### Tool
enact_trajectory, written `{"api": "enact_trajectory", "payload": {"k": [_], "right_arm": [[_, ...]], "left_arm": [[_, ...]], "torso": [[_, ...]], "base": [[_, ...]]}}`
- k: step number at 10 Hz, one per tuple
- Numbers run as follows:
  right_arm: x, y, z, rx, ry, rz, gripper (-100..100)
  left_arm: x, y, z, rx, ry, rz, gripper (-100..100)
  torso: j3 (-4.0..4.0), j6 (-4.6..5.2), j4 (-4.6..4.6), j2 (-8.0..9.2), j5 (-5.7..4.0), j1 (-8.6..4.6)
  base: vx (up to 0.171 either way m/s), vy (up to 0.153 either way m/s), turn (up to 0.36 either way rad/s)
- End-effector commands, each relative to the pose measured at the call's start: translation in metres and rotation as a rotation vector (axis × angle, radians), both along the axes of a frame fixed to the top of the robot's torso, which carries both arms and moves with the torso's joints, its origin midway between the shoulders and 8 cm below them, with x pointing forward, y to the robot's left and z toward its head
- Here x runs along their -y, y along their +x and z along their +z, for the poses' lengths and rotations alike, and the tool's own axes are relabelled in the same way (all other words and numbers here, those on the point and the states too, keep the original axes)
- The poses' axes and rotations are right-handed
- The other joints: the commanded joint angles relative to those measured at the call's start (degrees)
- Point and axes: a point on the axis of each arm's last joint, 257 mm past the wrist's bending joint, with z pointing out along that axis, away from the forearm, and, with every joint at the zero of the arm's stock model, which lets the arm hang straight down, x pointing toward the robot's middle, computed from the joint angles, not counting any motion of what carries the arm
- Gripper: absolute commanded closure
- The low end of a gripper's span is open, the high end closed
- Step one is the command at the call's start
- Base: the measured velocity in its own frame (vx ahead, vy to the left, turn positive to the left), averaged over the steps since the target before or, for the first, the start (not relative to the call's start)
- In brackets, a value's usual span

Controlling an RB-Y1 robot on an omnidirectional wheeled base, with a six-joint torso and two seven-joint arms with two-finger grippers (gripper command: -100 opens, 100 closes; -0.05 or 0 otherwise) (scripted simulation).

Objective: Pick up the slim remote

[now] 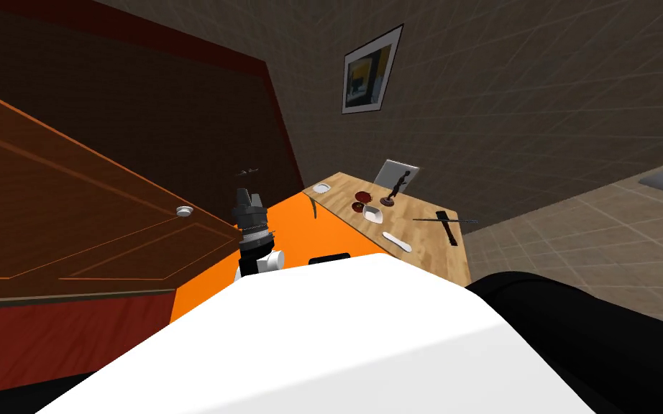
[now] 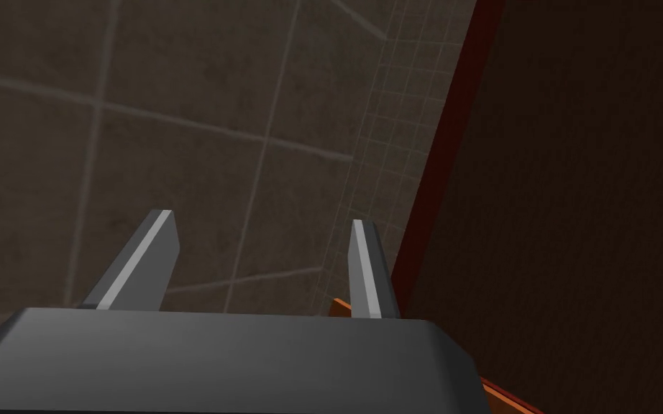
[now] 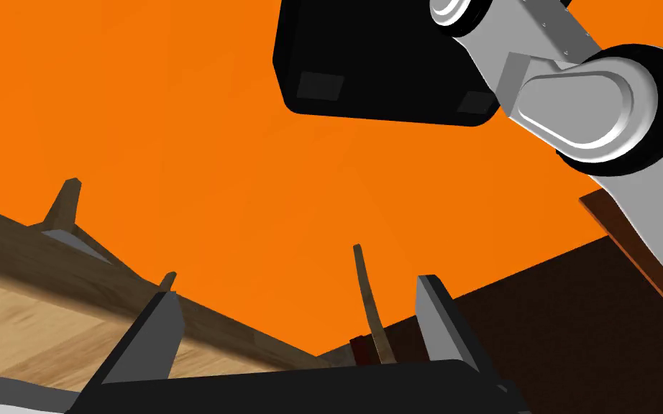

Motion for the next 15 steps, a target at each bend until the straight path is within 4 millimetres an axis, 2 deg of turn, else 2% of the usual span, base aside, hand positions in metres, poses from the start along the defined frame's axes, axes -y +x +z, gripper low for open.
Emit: {"api": "enact_trajectory", "payload": {"k": [1, 2, 3, 6, 7, 8, 11, 13, 15], "right_arm": [[0.006, -0.007, -0.003, -0.013, -0.011, 0.003, -100], [0.026, -0.027, -0.006, -0.065, -0.062, 0.023, -100], [0.026, -0.027, -0.006, -0.065, -0.062, 0.023, -100], [0.078, -0.079, -0.01, -0.197, -0.191, 0.075, -100], [0.088, -0.09, -0.01, -0.226, -0.22, 0.093, -100], [0.091, -0.094, -0.01, -0.232, -0.225, 0.089, -100], [0.116, -0.126, -0.011, -0.312, -0.296, 0.117, -100], [0.118, -0.146, -0.019, -0.353, -0.316, 0.13, -100], [0.118, -0.143, -0.018, -0.347, -0.316, 0.126, -100]], "left_arm": [[0.0, 0.0, 0.0, 0.0, 0.0, 0.0, 0], [0.0, 0.0, 0.0, 0.0, 0.0, 0.0, 0], [0.0, 0.0, 0.0, 0.0, 0.0, 0.0, 0], [0.0, 0.0, 0.0, 0.0, 0.0, 0.0, 0], [0.0, 0.0, 0.0, 0.0, 0.0, 0.0, 0], [0.0, 0.0, 0.0, 0.0, 0.0, 0.0, 0], [0.0, 0.0, 0.0, 0.0, 0.0, 0.0, 0], [0.0, 0.0, 0.0, 0.0, 0.0, 0.0, 0], [0.0, 0.0, 0.0, 0.0, 0.0, 0.0, 0]], "torso": [[0.0, 0.0, 0.0, 0.0, 0.0, 0.0], [0.1, 0.06, 0.04, 0.19, 0.01, 0.05], [0.11, -0.03, 0.05, 0.19, 0.03, 0.08], [-0.07, -0.04, -0.02, -0.14, -0.02, -0.13], [-0.16, -0.08, -0.05, -0.28, -0.03, -0.17], [-0.17, -0.02, -0.06, -0.3, -0.03, -0.15], [-0.07, 0.0, -0.02, -0.12, 0.02, 0.08], [-0.11, 0.02, -0.04, -0.18, -0.01, -0.02], [-0.04, 0.1, -0.02, -0.04, 0.01, 0.11]], "base": [[0.041, -0.002, 0.017], [0.05, 0.013, 0.279], [0.058, -0.004, 0.212], [0.142, -0.037, 0.439], [0.165, -0.057, 0.425], [0.118, -0.041, 0.078], [0.123, -0.024, 0.281], [0.137, -0.053, 0.303], [0.058, -0.023, 0.044]]}}
